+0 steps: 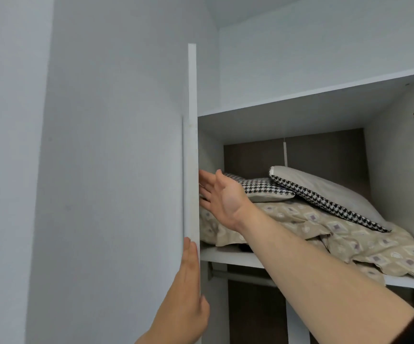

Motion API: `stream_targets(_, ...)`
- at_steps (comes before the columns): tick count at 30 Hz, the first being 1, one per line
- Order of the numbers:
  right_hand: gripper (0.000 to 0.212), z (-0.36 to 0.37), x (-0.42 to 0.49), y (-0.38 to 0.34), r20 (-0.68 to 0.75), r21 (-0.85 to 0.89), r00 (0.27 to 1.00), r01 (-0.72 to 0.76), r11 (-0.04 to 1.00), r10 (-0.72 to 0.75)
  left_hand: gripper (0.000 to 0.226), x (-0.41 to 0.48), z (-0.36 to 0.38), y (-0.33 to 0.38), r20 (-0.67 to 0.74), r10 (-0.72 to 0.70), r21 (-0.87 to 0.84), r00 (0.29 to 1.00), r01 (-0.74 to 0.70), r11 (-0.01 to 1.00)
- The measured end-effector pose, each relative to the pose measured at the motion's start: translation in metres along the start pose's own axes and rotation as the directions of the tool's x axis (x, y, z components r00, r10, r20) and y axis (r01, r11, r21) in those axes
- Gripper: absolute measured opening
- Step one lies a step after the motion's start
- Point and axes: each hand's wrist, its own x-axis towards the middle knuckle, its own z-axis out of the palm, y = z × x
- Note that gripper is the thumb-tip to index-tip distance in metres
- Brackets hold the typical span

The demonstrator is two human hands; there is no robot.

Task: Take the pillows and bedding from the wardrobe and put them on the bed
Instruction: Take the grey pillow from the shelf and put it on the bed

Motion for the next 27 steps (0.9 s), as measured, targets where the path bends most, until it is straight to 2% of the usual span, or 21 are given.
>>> stream_targets(5,0.057,0.032,0.007,0.015,-0.01,-0.053,1.0,0.013,0.999,-0.014,0.099,-0.011,-0.033,-0.011,0.017,-0.079,-0.041,0.997,0.079,0.996)
stream_targets(11,0.055,0.067,0.017,0.029,-0.059,-0.107,0.998,0.03,0.994,-0.037,0.097,-0.019,-0.061,-0.033,0.021,-0.197,-0.215,0.98,0.197,0.957)
stream_targets(17,0.054,0.094,0.027,0.037,-0.066,-0.141,0.998,-0.008,0.99,-0.001,0.095,-0.025,-0.082,-0.061,0.01,-0.305,-0.327,0.952,0.292,0.899)
stream_targets(27,0.052,0.137,0.051,0.057,-0.059,-0.249,0.998,-0.044,0.968,0.03,0.096,-0.025,-0.109,-0.103,-0.062,-0.4,-0.315,0.914,0.362,0.877)
